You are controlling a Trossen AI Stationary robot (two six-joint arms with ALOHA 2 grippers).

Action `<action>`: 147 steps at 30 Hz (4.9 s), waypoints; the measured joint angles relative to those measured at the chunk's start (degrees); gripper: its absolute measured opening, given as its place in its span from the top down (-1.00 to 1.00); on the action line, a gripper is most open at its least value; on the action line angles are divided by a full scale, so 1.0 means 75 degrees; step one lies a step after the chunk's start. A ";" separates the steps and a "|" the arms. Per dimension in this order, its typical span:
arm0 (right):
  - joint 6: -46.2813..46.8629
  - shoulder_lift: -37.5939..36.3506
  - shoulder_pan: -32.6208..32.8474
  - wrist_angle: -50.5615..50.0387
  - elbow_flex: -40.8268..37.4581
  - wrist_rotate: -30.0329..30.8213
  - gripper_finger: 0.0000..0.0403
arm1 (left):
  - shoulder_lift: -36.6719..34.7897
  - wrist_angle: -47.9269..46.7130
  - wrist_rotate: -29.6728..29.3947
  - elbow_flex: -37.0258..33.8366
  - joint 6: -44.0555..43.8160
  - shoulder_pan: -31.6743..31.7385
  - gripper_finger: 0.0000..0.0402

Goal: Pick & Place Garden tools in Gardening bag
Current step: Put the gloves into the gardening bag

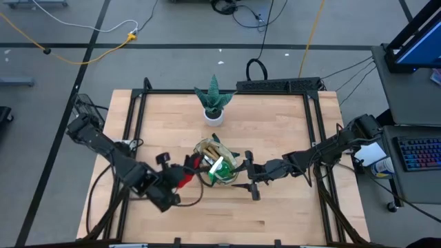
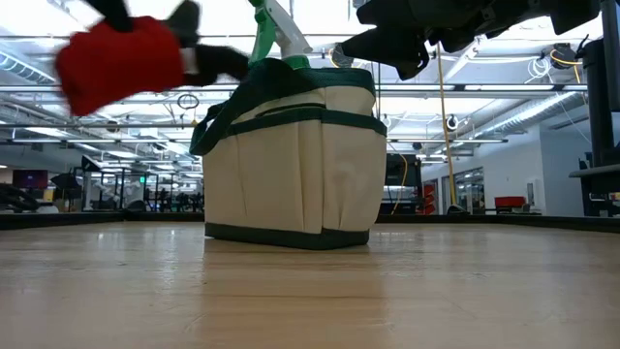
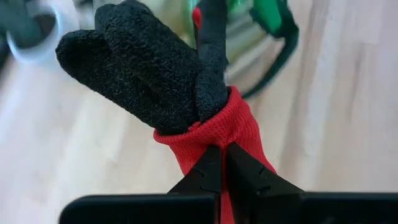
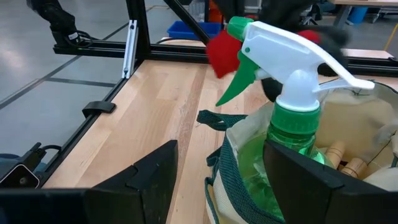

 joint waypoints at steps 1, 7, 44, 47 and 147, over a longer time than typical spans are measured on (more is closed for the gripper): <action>0.0000 0.0000 0.0000 0.0000 0.0000 -0.0001 -0.12 | -0.0006 0.0102 -0.0110 0.0002 0.0448 0.0123 0.98; 0.0000 0.0000 0.0000 0.0000 0.0000 0.0001 -0.12 | -0.0085 0.0104 -0.0705 0.0009 0.2773 0.0746 0.98; -0.0396 0.0003 -0.0009 0.0073 0.0000 0.0040 -0.12 | 0.0304 0.3208 0.0985 -0.0004 0.9130 0.3045 0.97; -0.0396 0.0003 -0.0009 0.0067 0.0000 0.0040 -0.12 | 0.0323 0.2982 0.0976 -0.0003 0.9500 0.3168 0.96; 0.0915 -0.0131 -0.2454 -0.0147 -0.0003 -0.1610 0.83 | 0.1250 0.4245 0.3269 0.0012 0.8558 0.4402 0.92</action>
